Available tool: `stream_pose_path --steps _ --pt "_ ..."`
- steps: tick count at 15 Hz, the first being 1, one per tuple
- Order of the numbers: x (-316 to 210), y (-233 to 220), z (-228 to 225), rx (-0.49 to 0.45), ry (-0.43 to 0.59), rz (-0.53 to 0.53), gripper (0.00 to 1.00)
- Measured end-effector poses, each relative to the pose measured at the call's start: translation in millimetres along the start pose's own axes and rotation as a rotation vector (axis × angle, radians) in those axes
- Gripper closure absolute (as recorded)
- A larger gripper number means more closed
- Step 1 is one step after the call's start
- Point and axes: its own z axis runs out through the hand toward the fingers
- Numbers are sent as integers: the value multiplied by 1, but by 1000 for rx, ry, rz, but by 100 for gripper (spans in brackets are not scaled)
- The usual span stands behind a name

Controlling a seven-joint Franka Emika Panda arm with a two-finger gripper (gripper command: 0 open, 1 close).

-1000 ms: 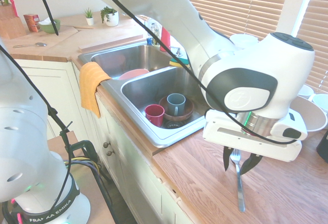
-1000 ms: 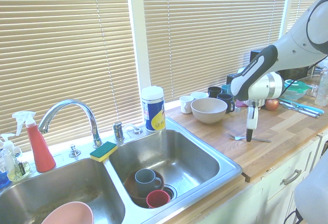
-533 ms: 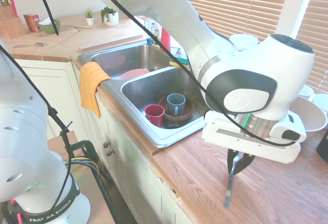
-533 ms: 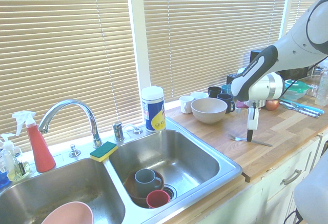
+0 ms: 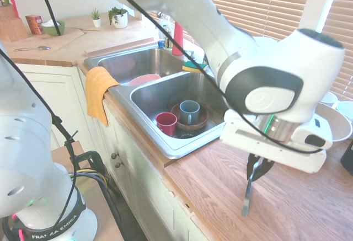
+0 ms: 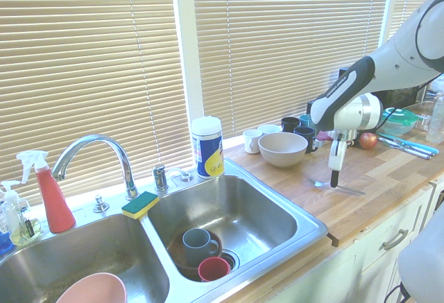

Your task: Put the fork into the sink

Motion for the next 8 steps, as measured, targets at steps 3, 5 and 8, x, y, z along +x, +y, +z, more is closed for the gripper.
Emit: stream_pose_path --steps 3,5,8 --pt "-6 -47 -44 4 31 60 100" --pt "-9 -103 -53 -5 53 108 100" --pt "-16 -188 -29 -5 123 234 100"
